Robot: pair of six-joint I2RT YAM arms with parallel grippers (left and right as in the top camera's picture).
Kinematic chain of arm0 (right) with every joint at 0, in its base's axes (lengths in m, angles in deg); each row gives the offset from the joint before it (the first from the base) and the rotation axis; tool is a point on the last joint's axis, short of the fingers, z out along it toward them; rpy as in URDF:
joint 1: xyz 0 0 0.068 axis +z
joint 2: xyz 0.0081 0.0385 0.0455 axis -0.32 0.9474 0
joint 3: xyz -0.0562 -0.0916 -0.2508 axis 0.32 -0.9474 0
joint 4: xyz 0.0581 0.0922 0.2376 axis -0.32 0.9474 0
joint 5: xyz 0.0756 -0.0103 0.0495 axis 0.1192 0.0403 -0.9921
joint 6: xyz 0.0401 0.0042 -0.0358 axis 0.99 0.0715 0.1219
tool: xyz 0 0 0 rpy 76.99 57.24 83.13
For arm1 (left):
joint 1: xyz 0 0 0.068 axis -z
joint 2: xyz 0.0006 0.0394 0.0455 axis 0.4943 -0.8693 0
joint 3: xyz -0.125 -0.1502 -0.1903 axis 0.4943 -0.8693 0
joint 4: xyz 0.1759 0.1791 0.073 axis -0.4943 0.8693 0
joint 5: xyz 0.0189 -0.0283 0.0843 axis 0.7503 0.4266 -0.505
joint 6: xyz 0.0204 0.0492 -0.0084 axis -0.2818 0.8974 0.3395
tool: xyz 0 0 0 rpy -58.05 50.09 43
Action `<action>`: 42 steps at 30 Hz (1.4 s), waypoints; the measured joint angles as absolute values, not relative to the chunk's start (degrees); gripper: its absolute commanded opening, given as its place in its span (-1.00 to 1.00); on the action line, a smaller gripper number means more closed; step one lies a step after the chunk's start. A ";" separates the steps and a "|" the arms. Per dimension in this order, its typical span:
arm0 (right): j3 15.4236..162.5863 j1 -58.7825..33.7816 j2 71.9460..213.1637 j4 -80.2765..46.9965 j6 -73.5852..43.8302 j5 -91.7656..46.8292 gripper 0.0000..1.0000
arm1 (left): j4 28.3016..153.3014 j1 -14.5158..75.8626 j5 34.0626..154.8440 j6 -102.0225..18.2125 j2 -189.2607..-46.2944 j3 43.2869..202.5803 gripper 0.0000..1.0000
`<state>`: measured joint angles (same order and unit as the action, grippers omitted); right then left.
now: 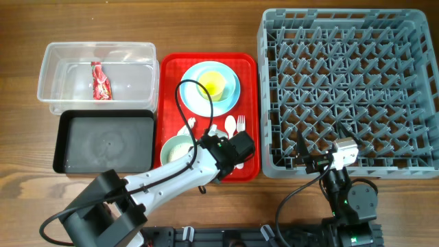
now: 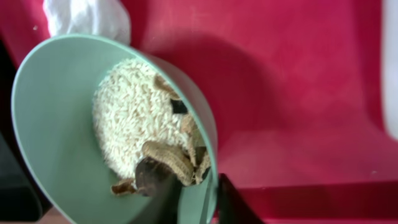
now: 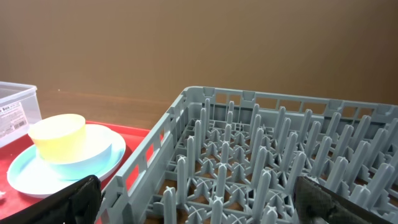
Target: Sort waste into correct bins and load items into the dishwasher rack
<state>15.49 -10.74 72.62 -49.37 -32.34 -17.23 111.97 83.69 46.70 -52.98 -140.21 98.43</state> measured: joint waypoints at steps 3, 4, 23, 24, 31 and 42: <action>15.49 -10.74 72.62 -49.37 -32.34 -17.23 0.99 | 112.67 83.69 46.24 -52.95 -140.21 98.43 -0.35; 15.49 -10.74 72.62 -49.37 -32.34 -17.23 0.99 | 112.80 83.69 46.08 -52.93 -140.21 98.43 -0.24; 15.49 -10.74 72.62 -49.37 -32.34 -17.23 0.99 | 110.35 73.33 54.54 -52.89 -132.48 103.57 -0.19; 15.49 -10.74 72.62 -49.37 -32.34 -17.23 0.99 | 110.09 73.37 55.55 -52.95 -132.80 103.57 -0.20; 15.49 -10.74 72.62 -49.37 -32.34 -17.21 0.99 | 109.67 73.92 58.85 -52.95 -138.16 103.57 -0.31; 15.49 -10.74 72.62 -49.37 -32.34 -17.23 0.99 | 108.71 73.92 58.98 -52.93 -141.02 103.42 -0.33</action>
